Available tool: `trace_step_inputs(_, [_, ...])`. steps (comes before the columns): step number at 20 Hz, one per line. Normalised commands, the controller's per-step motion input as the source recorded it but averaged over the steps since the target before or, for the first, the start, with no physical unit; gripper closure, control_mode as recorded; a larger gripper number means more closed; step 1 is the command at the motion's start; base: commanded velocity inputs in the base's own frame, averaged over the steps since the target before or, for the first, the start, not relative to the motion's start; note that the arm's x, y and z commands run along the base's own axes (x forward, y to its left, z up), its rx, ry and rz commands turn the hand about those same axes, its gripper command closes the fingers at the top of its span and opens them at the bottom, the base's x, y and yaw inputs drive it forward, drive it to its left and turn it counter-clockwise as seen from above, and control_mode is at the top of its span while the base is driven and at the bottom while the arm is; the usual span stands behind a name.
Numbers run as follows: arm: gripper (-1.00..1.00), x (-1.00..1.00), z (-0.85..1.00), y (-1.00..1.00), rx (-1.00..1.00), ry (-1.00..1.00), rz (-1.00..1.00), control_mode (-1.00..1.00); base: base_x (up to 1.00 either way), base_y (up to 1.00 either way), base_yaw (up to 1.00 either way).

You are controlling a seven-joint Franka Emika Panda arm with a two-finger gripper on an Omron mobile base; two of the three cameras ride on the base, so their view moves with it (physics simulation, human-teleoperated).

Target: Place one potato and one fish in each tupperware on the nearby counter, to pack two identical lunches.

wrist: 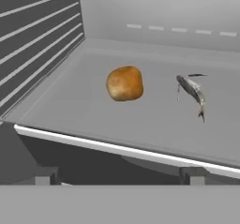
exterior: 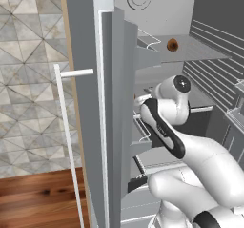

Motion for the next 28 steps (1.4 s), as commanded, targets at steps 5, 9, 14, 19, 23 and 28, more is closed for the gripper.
trace_step_inputs(5, [-1.0,0.43,-0.18,0.2,0.0,0.0,0.0,-1.0,0.0,0.0,0.0])
trace_step_inputs(9, [-1.0,0.44,-0.24,0.21,0.0,0.0,0.0,-1.0,0.0,0.0,0.0])
trace_step_inputs(14, [-1.0,0.44,-0.15,0.01,0.0,0.0,0.0,-1.0,0.0,0.0,0.0])
trace_step_inputs(19, [-1.0,0.43,-0.05,0.0,0.0,0.0,0.0,-1.0,0.0,0.0,0.0])
trace_step_inputs(23, [-1.0,0.43,-0.09,0.0,0.0,0.0,-0.02,-1.0,0.0,0.0,0.0])
trace_step_inputs(28, [-1.0,0.31,-0.21,0.0,0.0,0.0,-0.03,-1.0,0.0,0.0,0.0])
